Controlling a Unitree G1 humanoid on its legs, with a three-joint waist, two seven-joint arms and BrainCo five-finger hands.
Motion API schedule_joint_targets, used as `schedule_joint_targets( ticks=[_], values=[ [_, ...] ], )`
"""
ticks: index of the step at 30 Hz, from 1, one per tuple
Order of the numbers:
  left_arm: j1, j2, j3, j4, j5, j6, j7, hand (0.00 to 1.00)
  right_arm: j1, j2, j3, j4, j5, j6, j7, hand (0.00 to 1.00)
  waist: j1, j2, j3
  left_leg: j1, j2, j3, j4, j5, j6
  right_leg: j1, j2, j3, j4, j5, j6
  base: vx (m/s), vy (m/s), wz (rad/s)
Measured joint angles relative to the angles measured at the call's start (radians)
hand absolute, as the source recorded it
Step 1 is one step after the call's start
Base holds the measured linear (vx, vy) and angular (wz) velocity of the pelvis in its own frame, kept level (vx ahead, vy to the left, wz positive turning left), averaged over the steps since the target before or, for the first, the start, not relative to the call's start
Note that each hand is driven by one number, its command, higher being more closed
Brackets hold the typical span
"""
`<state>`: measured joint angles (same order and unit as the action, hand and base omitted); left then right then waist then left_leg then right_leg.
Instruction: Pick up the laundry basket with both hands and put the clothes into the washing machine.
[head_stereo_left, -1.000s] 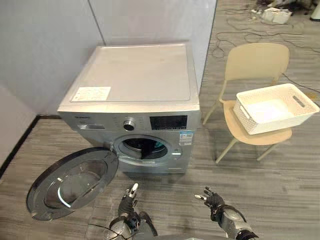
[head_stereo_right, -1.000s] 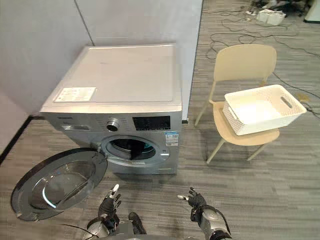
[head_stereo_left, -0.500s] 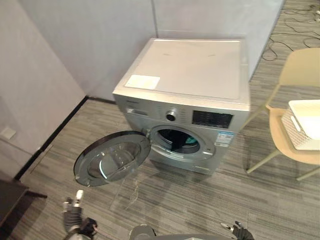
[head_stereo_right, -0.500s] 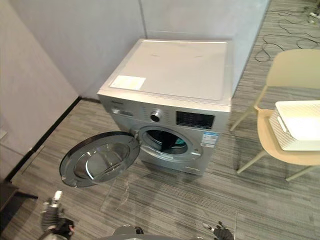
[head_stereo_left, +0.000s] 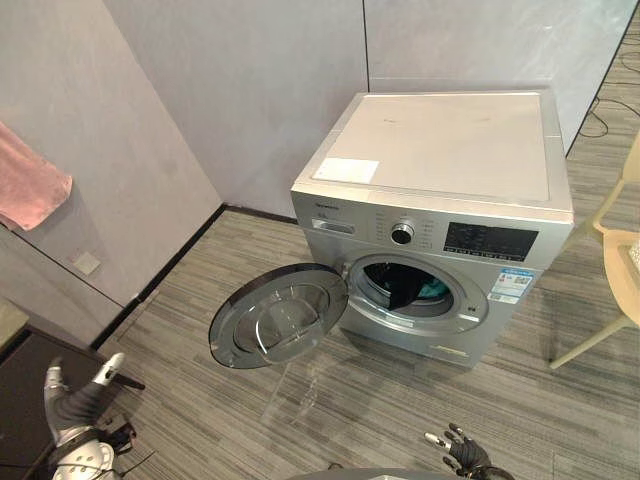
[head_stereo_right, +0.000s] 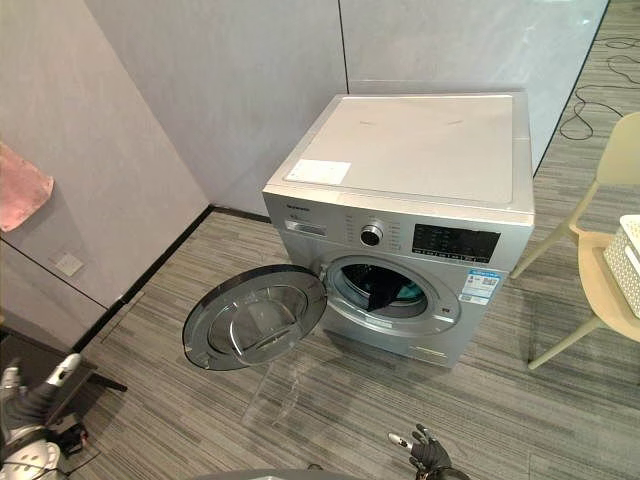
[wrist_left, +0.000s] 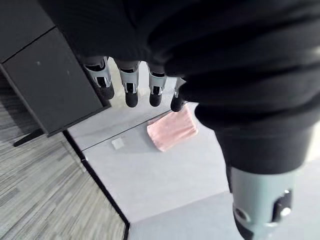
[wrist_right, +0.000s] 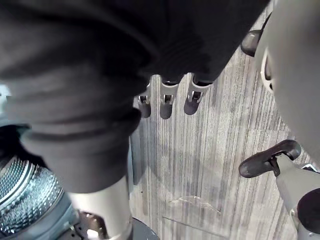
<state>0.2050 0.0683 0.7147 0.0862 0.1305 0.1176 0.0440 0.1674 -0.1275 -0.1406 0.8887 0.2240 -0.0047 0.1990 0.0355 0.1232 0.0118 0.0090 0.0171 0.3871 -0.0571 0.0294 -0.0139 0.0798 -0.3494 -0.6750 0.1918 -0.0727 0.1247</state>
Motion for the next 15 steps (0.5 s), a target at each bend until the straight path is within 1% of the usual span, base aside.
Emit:
schedule_joint_targets(
  ticks=[1, 2, 3, 4, 5, 6, 7, 8, 9, 10, 11, 12, 13, 15],
  values=[
    [-0.051, 0.033, -0.005, 0.064, 0.044, 0.027, 0.002, 0.0, 0.003, 0.0, 0.029, -0.023, -0.005, 0.011, 0.003, 0.0, -0.004, -0.012, 0.0, -0.016, 0.003, 0.01, -0.002, 0.009, 0.0, -0.034, -0.004, 0.011, 0.023, -0.003, 0.001, -0.03, -0.032, -0.13],
    [-0.06, 0.041, -0.005, 0.076, 0.055, 0.031, 0.002, 0.0, 0.003, 0.001, 0.036, -0.03, -0.008, 0.012, 0.003, 0.0, -0.005, -0.012, 0.0, -0.02, 0.004, 0.013, -0.004, 0.014, 0.004, -0.042, -0.005, 0.015, 0.028, -0.004, 0.001, -0.02, -0.046, -0.22],
    [-0.087, 0.061, -0.005, 0.095, 0.091, 0.043, 0.002, 0.0, 0.002, 0.004, 0.052, -0.061, -0.027, 0.012, 0.003, 0.0, -0.013, -0.027, 0.007, -0.038, 0.008, 0.028, -0.008, 0.023, 0.004, -0.069, -0.011, 0.024, 0.049, -0.007, -0.001, -0.01, -0.029, -0.14],
    [-0.101, 0.071, -0.004, 0.096, 0.105, 0.049, 0.002, 0.0, 0.001, 0.008, 0.06, -0.078, -0.032, 0.012, 0.003, 0.0, -0.019, -0.034, 0.016, -0.046, 0.01, 0.03, -0.008, 0.027, 0.005, -0.08, -0.015, 0.027, 0.056, -0.007, -0.001, -0.02, -0.057, -0.13],
    [-0.13, 0.1, -0.004, 0.106, 0.121, 0.053, 0.002, 0.0, -0.002, 0.018, 0.072, -0.103, -0.037, 0.012, 0.003, 0.0, -0.022, -0.044, 0.026, -0.07, 0.017, 0.033, -0.003, 0.033, 0.004, -0.111, -0.017, 0.032, 0.079, -0.015, -0.008, -0.04, -0.087, -0.13],
    [-0.173, 0.128, -0.004, 0.109, 0.127, 0.053, 0.004, 0.0, -0.002, 0.027, 0.078, -0.131, -0.037, 0.012, 0.002, 0.0, -0.02, -0.066, 0.051, -0.088, 0.025, 0.043, 0.0, 0.04, 0.003, -0.143, -0.017, 0.046, 0.095, -0.018, -0.01, -0.05, -0.098, -0.16],
    [-0.208, 0.155, -0.004, 0.11, 0.126, 0.052, 0.005, 0.0, -0.006, 0.03, 0.081, -0.152, -0.036, 0.012, 0.0, 0.0, -0.019, -0.079, 0.076, -0.115, 0.031, 0.048, 0.003, 0.043, -0.001, -0.165, -0.015, 0.048, 0.106, -0.019, -0.011, -0.11, -0.1, -0.14],
    [-0.25, 0.192, -0.005, 0.11, 0.124, 0.049, 0.007, 0.0, -0.004, 0.035, 0.079, -0.187, -0.033, 0.01, -0.006, 0.0, -0.024, -0.093, 0.082, -0.161, 0.042, 0.053, 0.004, 0.042, -0.006, -0.216, -0.01, 0.047, 0.113, -0.019, -0.014, -0.07, -0.063, -0.04],
    [-0.276, 0.208, -0.006, 0.11, 0.121, 0.047, 0.007, 0.0, -0.002, 0.035, 0.079, -0.205, -0.031, 0.009, -0.01, 0.0, -0.024, -0.099, 0.087, -0.185, 0.051, 0.069, 0.004, 0.043, -0.007, -0.242, -0.007, 0.046, 0.115, -0.016, -0.016, -0.04, -0.071, 0.03],
    [-0.339, 0.242, -0.015, 0.115, 0.117, 0.044, 0.008, 0.0, -0.006, 0.033, 0.078, -0.227, -0.027, 0.006, -0.02, 0.0, -0.022, -0.111, 0.11, -0.219, 0.074, 0.13, 0.004, 0.046, -0.01, -0.279, 0.001, 0.042, 0.116, -0.009, -0.027, 0.02, -0.057, 0.04],
    [-0.374, 0.261, -0.026, 0.124, 0.117, 0.04, 0.009, 0.0, -0.008, 0.032, 0.077, -0.236, -0.026, 0.005, -0.023, 0.0, -0.021, -0.117, 0.12, -0.231, 0.083, 0.162, 0.004, 0.061, -0.016, -0.297, 0.002, 0.042, 0.12, -0.006, -0.03, 0.04, -0.086, 0.04],
    [-0.452, 0.312, -0.062, 0.158, 0.116, 0.03, 0.011, 0.0, -0.016, 0.029, 0.078, -0.247, -0.023, 0.003, -0.025, 0.0, -0.018, -0.13, 0.134, -0.272, 0.088, 0.176, -0.001, 0.101, 0.017, -0.341, 0.005, 0.04, 0.129, -0.005, -0.032, 0.07, -0.09, -0.01],
    [-0.523, 0.356, -0.095, 0.185, 0.115, 0.027, 0.013, 0.0, -0.032, 0.03, 0.078, -0.254, -0.014, -0.001, -0.027, 0.0, -0.018, -0.147, 0.156, -0.293, 0.092, 0.179, -0.001, 0.11, 0.021, -0.366, 0.006, 0.042, 0.136, -0.005, -0.033, 0.09, -0.089, -0.04],
    [-0.641, 0.412, -0.146, 0.245, 0.117, 0.024, 0.021, 0.0, -0.039, 0.037, 0.078, -0.283, 0.012, -0.018, -0.036, 0.0, -0.017, -0.172, 0.182, -0.316, 0.104, 0.184, 0.004, 0.111, 0.019, -0.387, 0.018, 0.044, 0.132, -0.002, -0.036, 0.08, -0.055, -0.11]
  ],
)
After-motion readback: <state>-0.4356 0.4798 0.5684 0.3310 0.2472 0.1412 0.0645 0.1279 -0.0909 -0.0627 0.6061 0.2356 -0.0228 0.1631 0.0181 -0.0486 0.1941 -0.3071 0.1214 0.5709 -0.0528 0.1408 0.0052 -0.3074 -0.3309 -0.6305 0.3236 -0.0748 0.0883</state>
